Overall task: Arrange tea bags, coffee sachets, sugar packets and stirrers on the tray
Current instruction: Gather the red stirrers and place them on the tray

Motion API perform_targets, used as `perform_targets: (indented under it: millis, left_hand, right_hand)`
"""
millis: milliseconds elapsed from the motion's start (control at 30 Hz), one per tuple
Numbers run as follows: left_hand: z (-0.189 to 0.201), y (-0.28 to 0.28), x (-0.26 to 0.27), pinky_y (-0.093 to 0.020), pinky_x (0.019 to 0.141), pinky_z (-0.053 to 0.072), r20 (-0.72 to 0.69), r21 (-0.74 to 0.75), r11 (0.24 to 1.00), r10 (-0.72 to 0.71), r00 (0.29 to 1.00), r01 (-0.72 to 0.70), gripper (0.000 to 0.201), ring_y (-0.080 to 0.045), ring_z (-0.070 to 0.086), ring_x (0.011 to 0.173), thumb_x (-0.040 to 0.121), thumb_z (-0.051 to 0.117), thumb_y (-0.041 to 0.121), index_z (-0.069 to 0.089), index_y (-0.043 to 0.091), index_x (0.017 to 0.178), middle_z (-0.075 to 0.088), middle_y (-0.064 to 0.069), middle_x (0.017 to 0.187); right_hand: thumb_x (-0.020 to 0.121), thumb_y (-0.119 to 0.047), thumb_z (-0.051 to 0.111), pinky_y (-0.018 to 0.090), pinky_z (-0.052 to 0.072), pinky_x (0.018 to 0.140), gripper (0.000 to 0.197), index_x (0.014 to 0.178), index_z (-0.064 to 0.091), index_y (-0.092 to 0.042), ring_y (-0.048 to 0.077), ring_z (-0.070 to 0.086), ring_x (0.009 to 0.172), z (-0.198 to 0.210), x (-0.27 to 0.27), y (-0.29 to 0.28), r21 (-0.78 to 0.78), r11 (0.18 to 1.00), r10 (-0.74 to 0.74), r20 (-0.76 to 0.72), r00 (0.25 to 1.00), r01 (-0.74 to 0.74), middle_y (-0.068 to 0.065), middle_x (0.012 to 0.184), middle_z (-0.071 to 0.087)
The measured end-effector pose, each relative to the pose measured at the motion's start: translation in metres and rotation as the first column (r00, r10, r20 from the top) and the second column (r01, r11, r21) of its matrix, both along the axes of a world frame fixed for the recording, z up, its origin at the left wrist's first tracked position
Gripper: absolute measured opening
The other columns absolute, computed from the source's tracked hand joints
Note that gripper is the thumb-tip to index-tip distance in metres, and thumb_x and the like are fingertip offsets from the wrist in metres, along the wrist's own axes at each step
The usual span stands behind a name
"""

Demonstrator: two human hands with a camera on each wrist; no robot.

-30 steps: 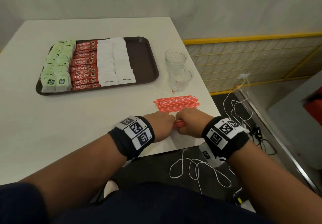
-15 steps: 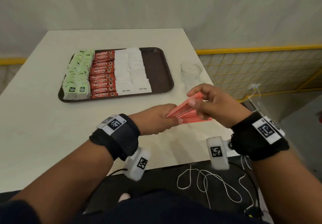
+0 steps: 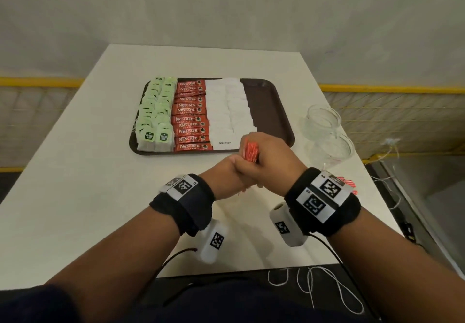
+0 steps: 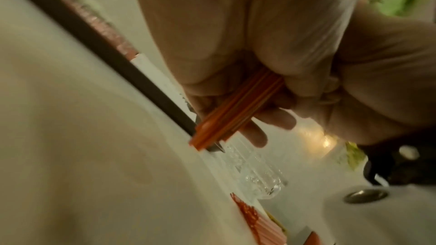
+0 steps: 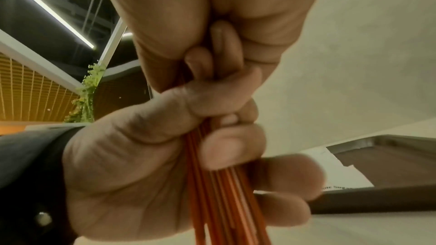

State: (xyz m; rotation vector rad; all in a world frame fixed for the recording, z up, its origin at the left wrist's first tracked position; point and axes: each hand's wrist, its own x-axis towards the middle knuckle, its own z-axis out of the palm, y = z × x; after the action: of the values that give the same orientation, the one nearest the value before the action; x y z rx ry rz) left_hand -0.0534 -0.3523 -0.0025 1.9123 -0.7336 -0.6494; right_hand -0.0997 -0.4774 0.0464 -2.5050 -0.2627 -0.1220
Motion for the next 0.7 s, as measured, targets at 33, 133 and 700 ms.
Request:
perform_targets:
  millis: [33, 133, 700]
  left_hand:
    - [-0.006, 0.001, 0.006, -0.018, 0.062, 0.049, -0.026, 0.025, 1.000, 0.014, 1.000, -0.013, 0.029, 0.004, 0.055, 0.057, 0.089, 0.060, 0.011, 0.060, 0.028, 0.065, 0.061, 0.025, 0.053]
    - [-0.022, -0.004, 0.017, -0.007, 0.050, 0.042, -0.056, 0.172, 0.985, 0.014, 0.998, -0.004, 0.033, -0.001, 0.055, 0.053, 0.096, 0.057, 0.009, 0.056, 0.022, 0.066, 0.056, 0.026, 0.043]
    - [-0.026, -0.001, 0.032, -0.007, 0.044, 0.037, 0.107, 0.167, 0.984, 0.040, 0.993, -0.058, 0.034, 0.007, 0.051, 0.047, 0.100, 0.047, 0.018, 0.049, 0.022, 0.067, 0.048, 0.011, 0.059]
  right_hand:
    - [0.088, -0.029, 0.062, 0.028, 0.043, 0.065, 0.023, 0.075, 0.055, -0.010, 0.016, 0.053, 0.069, -0.001, 0.004, 0.004, -0.021, 1.000, -0.011, -0.007, 1.000, 0.011, -0.002, 0.073, 0.053]
    - [0.087, -0.036, 0.065, 0.025, 0.046, 0.070, 0.022, 0.082, 0.058, -0.016, 0.009, 0.054, 0.074, -0.005, 0.010, 0.009, -0.037, 0.998, -0.060, -0.059, 0.996, 0.058, -0.008, 0.077, 0.054]
    - [0.100, -0.049, 0.023, 0.046, 0.031, 0.114, 0.058, 0.153, 0.021, -0.028, 0.013, 0.018, 0.148, -0.020, 0.002, 0.004, -0.192, 0.981, 0.004, 0.007, 1.000, -0.002, -0.009, 0.160, 0.020]
